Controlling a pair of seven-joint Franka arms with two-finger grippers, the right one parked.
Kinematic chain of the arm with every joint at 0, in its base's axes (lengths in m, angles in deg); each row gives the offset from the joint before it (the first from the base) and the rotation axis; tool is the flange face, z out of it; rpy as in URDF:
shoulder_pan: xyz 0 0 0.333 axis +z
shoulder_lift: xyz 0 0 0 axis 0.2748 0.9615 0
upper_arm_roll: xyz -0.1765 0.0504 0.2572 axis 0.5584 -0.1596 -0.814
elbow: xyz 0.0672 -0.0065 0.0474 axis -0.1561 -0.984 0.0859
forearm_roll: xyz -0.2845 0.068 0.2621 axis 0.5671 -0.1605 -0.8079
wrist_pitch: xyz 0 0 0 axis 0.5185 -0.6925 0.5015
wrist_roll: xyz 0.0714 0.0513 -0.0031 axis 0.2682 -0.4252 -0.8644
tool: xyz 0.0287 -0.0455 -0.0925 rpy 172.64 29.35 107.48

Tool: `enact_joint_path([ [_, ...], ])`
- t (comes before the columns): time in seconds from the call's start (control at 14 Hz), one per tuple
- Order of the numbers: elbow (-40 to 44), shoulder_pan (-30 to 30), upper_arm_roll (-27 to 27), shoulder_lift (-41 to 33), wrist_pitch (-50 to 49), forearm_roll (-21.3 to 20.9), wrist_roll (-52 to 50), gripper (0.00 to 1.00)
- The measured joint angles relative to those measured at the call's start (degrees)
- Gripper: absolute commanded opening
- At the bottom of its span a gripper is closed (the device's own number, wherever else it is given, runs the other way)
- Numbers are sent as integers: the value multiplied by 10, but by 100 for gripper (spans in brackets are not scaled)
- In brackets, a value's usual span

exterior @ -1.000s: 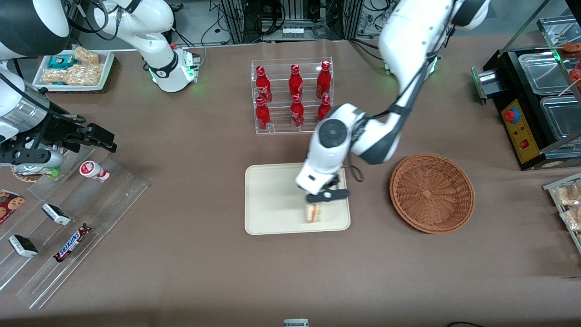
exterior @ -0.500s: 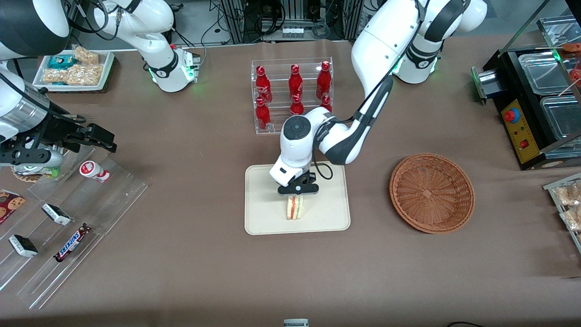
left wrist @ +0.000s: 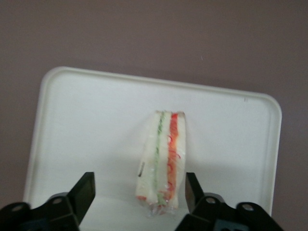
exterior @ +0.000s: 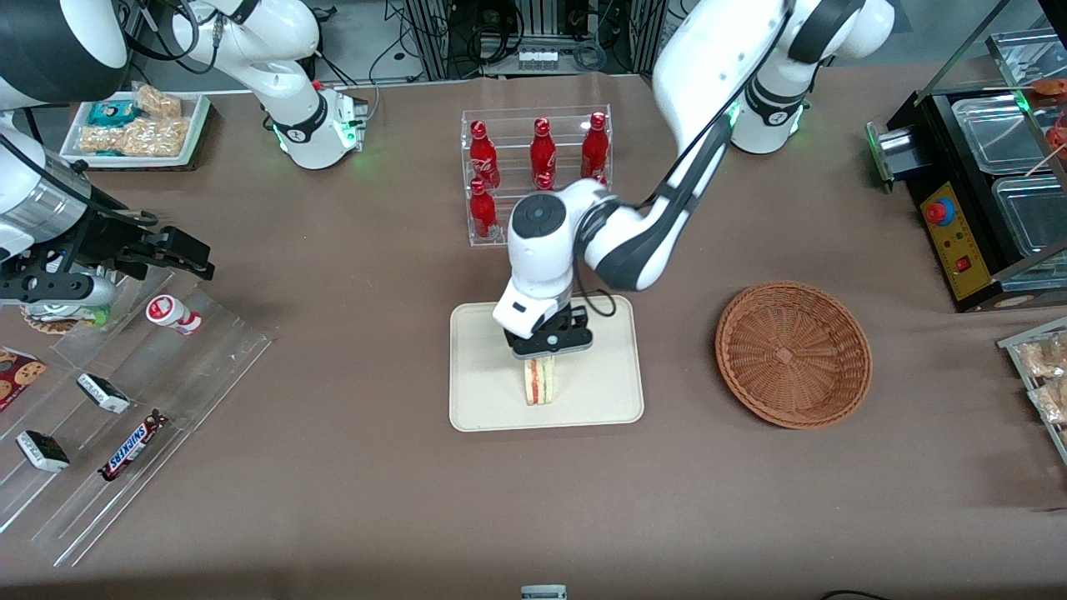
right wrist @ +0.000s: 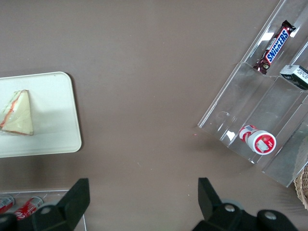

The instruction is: Place sandwich from basket to tray

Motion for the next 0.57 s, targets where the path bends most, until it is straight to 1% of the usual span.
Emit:
enact_joint_path([
  [0.07,1,16,0,-32,-35,3,15,100],
  [0.29,-12,79,-3,-111,-116,51,113,100],
  [0.43,-39,129,-4,-148,-144,59,161,100],
  [0.57,-81,179,-5,-178,-147,63,214,100],
])
